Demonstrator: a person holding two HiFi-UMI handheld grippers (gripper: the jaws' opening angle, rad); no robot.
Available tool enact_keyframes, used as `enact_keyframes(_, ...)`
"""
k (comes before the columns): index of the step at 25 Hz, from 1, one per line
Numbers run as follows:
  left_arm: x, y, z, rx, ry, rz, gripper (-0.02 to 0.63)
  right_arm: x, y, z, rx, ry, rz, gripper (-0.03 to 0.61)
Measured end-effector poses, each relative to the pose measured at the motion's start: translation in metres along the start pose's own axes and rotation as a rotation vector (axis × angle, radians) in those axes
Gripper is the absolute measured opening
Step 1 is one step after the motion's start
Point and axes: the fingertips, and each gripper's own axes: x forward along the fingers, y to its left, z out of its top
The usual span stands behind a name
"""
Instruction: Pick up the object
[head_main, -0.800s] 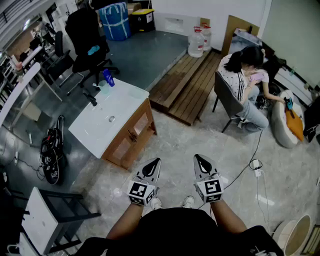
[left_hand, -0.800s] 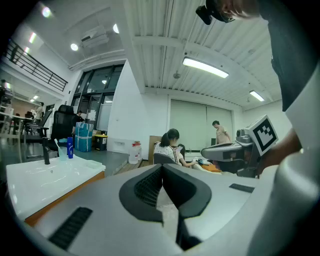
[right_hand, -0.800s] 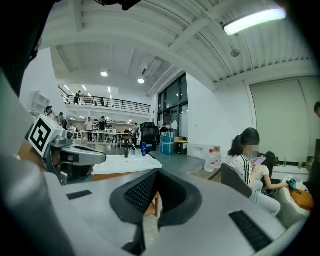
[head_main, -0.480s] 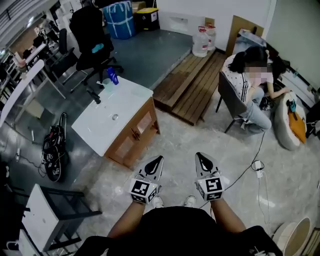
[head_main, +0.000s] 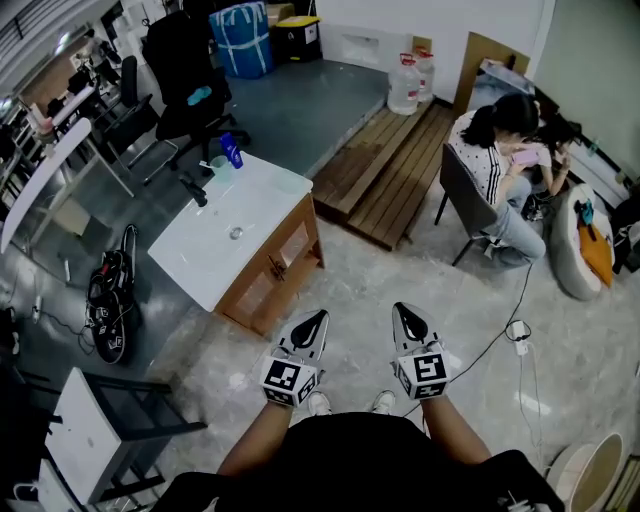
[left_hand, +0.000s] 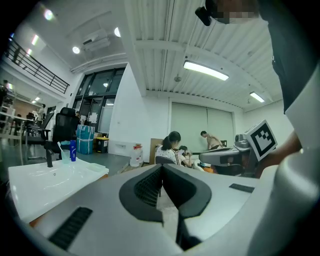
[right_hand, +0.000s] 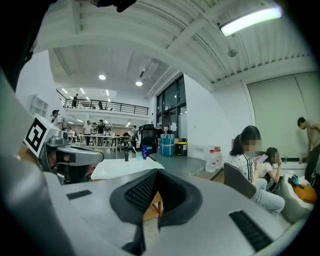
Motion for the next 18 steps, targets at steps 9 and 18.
enact_keyframes(9,-0.031,0.036,-0.004,0.002,-0.005,-0.005,0.020,0.014,0.037,0.007,0.005,-0.017,-0.036,0.018)
enact_keyframes(18,-0.055,0.069,-0.009,-0.024,-0.014,-0.020,0.020,0.026,0.075,0.007,0.012,-0.024,-0.068,0.018)
